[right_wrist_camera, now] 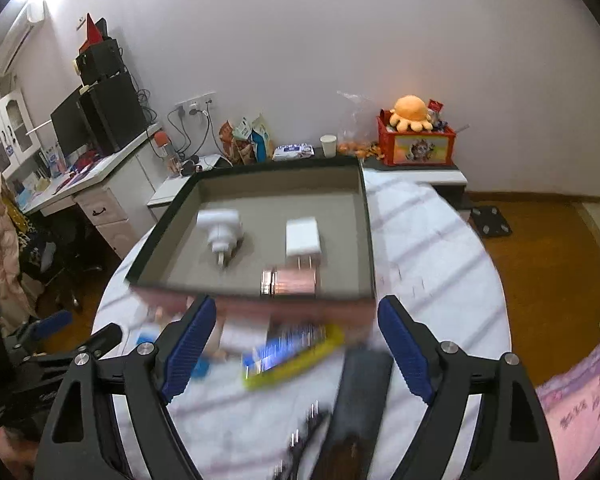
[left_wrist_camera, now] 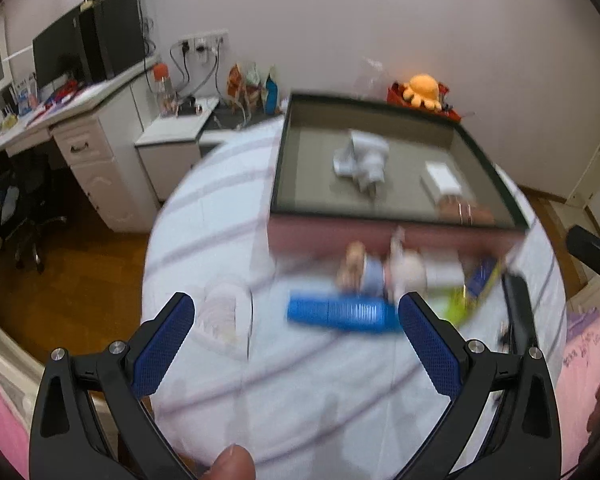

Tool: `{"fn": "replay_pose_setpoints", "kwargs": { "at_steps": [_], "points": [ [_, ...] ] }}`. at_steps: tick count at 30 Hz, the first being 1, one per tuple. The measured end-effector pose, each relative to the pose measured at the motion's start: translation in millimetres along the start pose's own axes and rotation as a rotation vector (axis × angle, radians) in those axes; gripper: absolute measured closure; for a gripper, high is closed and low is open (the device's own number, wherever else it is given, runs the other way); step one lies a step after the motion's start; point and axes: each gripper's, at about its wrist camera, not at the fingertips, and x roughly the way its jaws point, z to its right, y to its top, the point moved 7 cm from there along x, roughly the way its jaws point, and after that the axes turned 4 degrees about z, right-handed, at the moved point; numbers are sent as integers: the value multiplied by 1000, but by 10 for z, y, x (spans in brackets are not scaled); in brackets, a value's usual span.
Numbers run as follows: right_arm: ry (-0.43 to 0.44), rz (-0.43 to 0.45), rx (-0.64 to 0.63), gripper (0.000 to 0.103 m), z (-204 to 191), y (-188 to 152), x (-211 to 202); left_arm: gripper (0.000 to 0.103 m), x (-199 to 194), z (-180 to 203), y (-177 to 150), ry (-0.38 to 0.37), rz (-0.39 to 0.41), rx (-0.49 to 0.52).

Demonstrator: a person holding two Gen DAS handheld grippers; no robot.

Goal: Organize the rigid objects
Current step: 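Withdraw the right tool while the left tool approaches the blue highlighter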

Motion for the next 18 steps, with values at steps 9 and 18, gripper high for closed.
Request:
{"fn": "replay_pose_setpoints", "kwargs": {
  "at_steps": [9,18],
  "points": [
    [39,-86,33,18,-45,-735,-196,0,56,168,-381,-12,-19,35],
    [19,-81,51,18,23,-704,-130,0,552,435,-253,-4,-49,16]
  ]
}}
